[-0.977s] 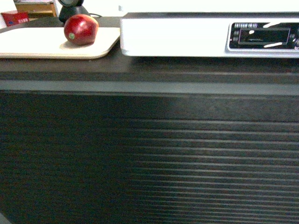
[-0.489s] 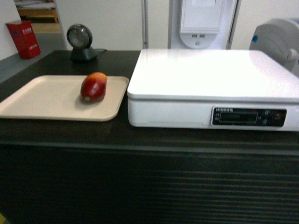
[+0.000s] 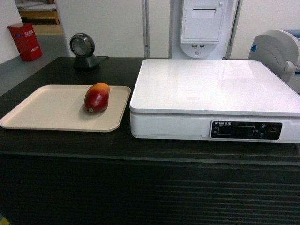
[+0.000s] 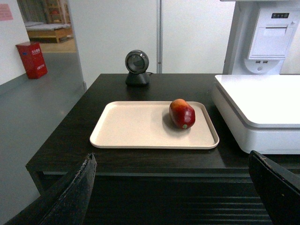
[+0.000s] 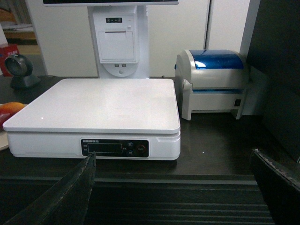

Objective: Place dark red mango on scale at checkout

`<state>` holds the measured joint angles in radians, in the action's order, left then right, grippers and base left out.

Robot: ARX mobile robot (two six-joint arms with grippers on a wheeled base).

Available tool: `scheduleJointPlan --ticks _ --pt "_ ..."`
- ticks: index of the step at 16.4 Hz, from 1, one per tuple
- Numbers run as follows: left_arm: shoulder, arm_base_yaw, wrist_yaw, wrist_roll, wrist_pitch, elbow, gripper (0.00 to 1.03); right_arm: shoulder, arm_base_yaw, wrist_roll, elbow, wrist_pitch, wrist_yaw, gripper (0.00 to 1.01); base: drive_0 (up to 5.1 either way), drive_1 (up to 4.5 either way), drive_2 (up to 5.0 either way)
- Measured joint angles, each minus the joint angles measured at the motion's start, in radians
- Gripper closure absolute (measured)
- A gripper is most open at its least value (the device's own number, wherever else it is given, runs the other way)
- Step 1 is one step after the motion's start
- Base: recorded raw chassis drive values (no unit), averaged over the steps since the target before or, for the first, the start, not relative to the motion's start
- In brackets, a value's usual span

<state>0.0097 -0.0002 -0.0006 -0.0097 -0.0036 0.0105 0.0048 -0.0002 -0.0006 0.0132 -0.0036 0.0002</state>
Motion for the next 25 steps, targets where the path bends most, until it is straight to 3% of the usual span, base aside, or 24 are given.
scheduleJointPlan --ticks 16,17,18,19,21,22,23,25 --pt "0.0 0.0 0.0 0.0 0.0 0.0 0.05 0.0 0.0 0.0 0.0 0.0 0.0 0.03 0.0 0.0 0.0" --pt "0.024 -0.053 -0.119 0.031 -0.085 0.022 0.05 0.0 0.0 0.0 0.0 0.0 0.0 0.03 0.0 0.0 0.0" --pt "0.099 -0.171 -0.298 0.074 -0.099 0.048 0.05 0.0 0.0 0.0 0.0 0.0 -0.001 0.03 0.0 0.0 0.0" --pt "0.125 -0.254 -0.411 0.123 -0.076 0.059 0.05 0.0 0.0 0.0 0.0 0.0 0.0 0.03 0.0 0.0 0.0" --pt "0.16 -0.359 -0.54 0.172 -0.027 0.127 0.05 0.0 0.0 0.0 0.0 0.0 0.0 0.03 0.0 0.0 0.0" --pt "0.171 -0.372 -0.517 0.176 -0.027 0.156 0.05 0.0 0.0 0.0 0.0 0.0 0.0 0.03 0.0 0.0 0.0" --pt "0.2 -0.334 -0.466 0.176 0.014 0.159 0.05 0.0 0.0 0.0 0.0 0.0 0.0 0.03 0.0 0.0 0.0" --pt "0.415 -0.182 -0.305 0.158 0.17 0.198 0.05 0.0 0.0 0.0 0.0 0.0 0.0 0.03 0.0 0.0 0.0"
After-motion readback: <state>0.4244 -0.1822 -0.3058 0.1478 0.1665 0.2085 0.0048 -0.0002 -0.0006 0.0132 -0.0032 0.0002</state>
